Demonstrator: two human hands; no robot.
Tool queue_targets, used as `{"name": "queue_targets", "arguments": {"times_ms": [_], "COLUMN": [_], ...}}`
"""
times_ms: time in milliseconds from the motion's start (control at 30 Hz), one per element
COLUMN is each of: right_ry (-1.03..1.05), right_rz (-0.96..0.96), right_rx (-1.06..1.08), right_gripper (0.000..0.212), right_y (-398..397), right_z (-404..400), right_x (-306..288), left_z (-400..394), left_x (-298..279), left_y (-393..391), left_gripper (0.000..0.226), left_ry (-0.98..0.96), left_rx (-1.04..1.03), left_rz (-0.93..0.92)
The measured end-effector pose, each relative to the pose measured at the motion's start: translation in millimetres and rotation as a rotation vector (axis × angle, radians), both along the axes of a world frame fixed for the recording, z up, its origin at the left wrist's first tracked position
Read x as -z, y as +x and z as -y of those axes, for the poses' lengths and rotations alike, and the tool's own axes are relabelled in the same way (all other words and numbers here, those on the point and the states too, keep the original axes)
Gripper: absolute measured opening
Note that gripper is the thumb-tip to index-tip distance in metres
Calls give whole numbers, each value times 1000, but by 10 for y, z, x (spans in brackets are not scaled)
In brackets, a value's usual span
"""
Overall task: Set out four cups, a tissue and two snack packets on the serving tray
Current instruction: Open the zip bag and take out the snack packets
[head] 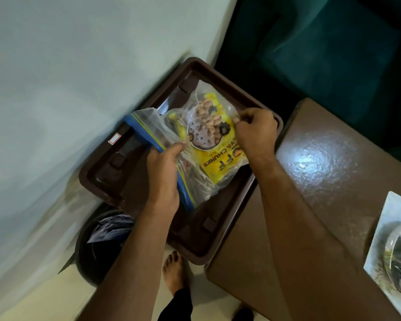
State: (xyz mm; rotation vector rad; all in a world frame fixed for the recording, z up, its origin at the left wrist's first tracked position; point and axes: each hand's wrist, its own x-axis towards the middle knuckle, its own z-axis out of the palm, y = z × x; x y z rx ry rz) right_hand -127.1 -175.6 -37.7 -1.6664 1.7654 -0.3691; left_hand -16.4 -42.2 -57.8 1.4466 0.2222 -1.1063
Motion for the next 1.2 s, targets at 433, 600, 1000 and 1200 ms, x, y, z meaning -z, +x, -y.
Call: {"name": "queue_targets", "arguments": {"times_ms": [433,600,1000,1200], "right_ry": [-404,-543,-798,-827], "right_rz": [-61,-20,277,307], "right_rx": [-186,-251,-252,-300], "right_gripper": [35,43,22,25], "right_y": [134,188,108,89], "right_z": [-88,-263,-541,-756], "right_x": [-970,-1118,-1539,-1653], "left_z": [137,175,130,26], "left_x": [176,142,-145,-194], "left_y": [-43,-140,-232,-321], "left_gripper": [35,21,45,44], "left_ry": [-72,-151,-242,-187], "left_rx": [-6,-136,-157,-161], "left_rz": [-255,-381,-345,-338]}}
